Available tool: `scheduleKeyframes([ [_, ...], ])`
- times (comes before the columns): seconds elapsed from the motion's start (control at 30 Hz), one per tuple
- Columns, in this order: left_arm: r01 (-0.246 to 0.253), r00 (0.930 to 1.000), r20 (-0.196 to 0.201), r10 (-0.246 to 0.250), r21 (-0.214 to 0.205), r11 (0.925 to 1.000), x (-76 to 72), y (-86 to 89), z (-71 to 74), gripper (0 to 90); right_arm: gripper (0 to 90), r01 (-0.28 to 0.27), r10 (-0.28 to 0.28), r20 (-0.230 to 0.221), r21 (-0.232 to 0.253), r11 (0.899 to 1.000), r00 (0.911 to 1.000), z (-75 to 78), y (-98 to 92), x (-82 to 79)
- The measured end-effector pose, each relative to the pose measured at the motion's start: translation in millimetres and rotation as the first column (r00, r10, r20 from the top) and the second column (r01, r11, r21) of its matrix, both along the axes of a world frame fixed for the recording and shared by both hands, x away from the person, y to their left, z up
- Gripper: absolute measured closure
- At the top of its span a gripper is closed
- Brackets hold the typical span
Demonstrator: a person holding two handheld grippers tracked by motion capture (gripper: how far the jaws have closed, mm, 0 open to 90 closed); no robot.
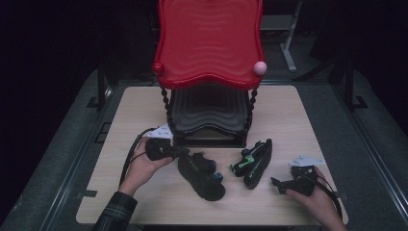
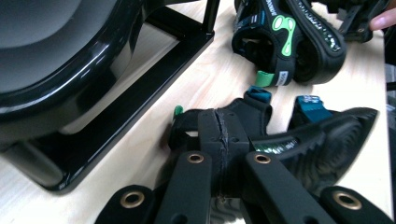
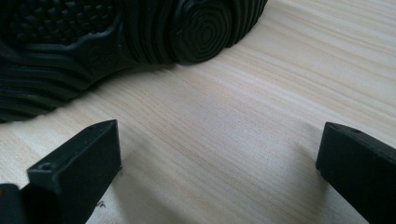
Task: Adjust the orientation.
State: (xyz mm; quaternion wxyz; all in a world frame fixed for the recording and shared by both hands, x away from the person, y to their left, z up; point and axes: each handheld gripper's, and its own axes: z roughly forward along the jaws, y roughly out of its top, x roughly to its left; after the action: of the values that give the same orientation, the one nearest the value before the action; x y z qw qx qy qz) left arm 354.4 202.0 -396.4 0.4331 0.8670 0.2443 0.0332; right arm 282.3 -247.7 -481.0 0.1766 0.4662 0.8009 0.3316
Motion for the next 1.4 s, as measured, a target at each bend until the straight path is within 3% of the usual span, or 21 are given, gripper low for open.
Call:
scheduleKeyframes([
  [0.3,-0.011,0.9999,-0.012,0.011,0.037,0.9993,2.1,1.1,-6.5,90.0,0.0,-0.002,0.002,-0.001,0.0,1.0,1.0,0.1,0.1,-0.5],
  [0.53,-0.01,0.9998,-0.015,0.011,0.039,0.9992,-2.4,8.4,-6.5,90.0,0.0,-0.003,0.003,-0.001,0.001,1.0,1.0,0.1,0.1,-0.7],
  [1.07,-0.034,0.9988,-0.036,0.034,0.001,0.9994,-31.0,43.6,-6.9,90.0,0.0,-0.004,0.004,-0.001,0.0,1.0,1.0,0.1,0.1,-0.9],
  [1.4,-0.042,0.9971,-0.064,0.041,-0.024,0.9988,-46.9,63.5,-15.7,90.0,0.0,-0.004,0.004,-0.001,0.0,1.0,1.0,0.1,0.1,-0.8],
])
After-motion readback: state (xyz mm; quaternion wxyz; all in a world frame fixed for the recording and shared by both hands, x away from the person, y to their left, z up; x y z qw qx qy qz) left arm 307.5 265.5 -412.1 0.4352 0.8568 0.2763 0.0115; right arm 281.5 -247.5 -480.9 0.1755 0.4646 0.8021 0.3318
